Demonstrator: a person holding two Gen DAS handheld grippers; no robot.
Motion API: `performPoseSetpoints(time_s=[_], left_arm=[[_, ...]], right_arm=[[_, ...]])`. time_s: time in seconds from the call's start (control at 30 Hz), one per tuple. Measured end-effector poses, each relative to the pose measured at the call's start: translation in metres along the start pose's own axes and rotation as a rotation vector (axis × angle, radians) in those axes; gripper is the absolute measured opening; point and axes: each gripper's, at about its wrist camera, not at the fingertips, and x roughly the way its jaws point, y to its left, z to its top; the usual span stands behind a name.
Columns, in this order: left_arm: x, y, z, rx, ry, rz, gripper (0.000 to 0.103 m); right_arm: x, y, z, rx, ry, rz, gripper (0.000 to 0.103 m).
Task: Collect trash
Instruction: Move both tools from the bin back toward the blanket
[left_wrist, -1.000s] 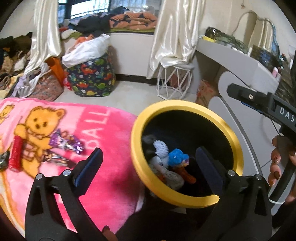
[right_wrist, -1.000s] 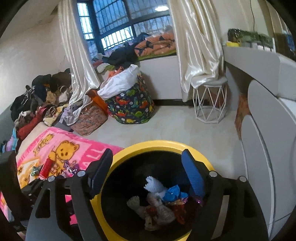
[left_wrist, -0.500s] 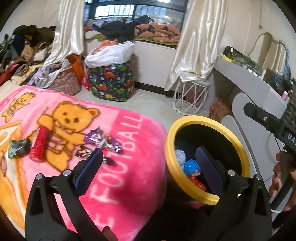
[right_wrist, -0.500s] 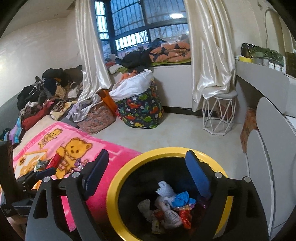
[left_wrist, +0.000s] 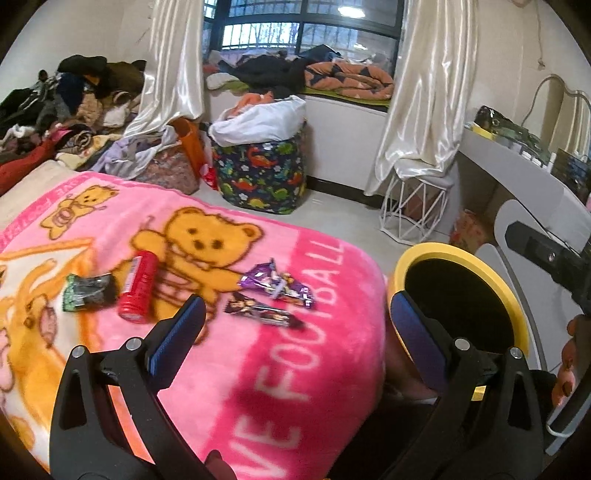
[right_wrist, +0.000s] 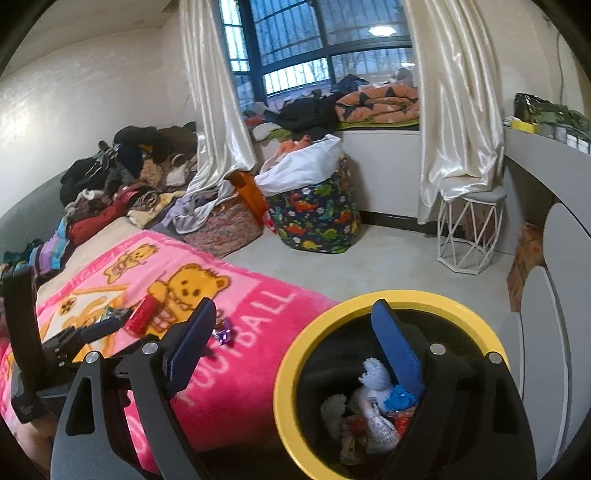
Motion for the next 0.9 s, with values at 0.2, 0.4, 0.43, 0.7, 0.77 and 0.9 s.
performPoseSetpoints(time_s=[0.2,0.4,0.43,0.7,0.77,0.9], left_arm=[[-0.008,0.015,-0.001,0.002,-0.025,0.056,0.092],[-0.012,0.041,-0.001,-0.042,-0.030,0.090,0.092],[-0.012,0.046,-0.001,-0.050,-0.031,0.098,0.092],[-0.014,0.082,-0.005,-0.094,-0.035,0.177,0.092],[-0.014,0.093,-0.007,-0.117,-0.031,0.193,0.092],[-0.012,0.114,-0.013,-0.158,-0.024,0.221,0.092]], right_arm=[[0.006,0.021,-0.003,-0.043,0.009,0.044,0.083],[0.020,0.045,-0.009,-0.083,0.044,0.091,0.083],[0.025,0.050,-0.010,-0.092,0.057,0.097,0.083],[0.057,0.084,-0.024,-0.167,0.147,0.177,0.078],[0.070,0.094,-0.031,-0.196,0.192,0.188,0.074],[0.092,0.106,-0.040,-0.228,0.262,0.191,0.064]])
